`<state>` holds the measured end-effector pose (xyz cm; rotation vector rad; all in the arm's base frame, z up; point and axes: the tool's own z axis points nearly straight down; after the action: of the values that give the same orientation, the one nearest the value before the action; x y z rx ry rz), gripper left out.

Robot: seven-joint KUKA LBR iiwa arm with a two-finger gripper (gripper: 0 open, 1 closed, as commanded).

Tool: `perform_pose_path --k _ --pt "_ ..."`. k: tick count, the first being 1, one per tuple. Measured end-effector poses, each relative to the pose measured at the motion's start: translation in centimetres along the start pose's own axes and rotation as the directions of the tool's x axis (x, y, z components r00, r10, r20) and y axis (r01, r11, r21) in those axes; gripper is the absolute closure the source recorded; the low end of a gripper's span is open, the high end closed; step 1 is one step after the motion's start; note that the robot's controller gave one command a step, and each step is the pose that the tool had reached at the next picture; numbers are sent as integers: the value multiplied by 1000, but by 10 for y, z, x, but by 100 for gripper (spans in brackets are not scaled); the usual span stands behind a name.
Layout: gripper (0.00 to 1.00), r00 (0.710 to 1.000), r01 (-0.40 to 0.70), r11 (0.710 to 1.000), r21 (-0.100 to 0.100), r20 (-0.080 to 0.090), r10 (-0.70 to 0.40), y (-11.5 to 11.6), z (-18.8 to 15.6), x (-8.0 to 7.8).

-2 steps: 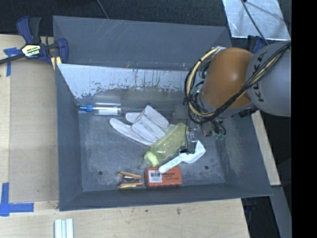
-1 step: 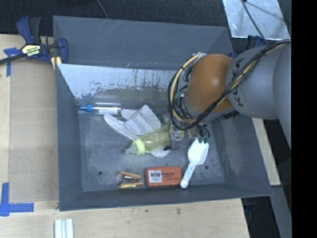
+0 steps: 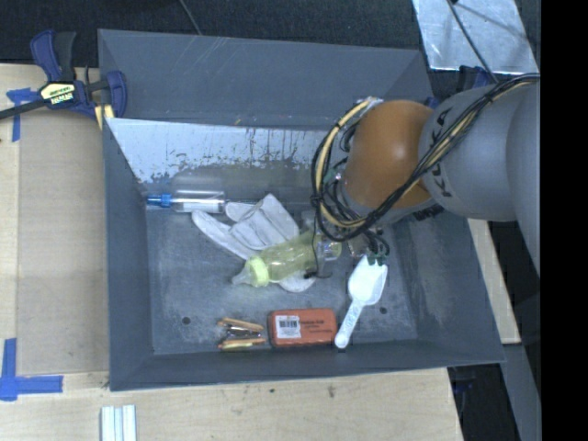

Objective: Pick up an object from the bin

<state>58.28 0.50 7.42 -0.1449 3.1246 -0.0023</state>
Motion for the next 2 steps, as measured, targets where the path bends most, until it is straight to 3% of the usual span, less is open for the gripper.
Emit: perform_pose_path --k 1,2 --pt "100 998 -65 998 -1 -11 65 -3 -104 -14" --pt "100 998 -64 998 -1 -11 64 -3 -104 -14"
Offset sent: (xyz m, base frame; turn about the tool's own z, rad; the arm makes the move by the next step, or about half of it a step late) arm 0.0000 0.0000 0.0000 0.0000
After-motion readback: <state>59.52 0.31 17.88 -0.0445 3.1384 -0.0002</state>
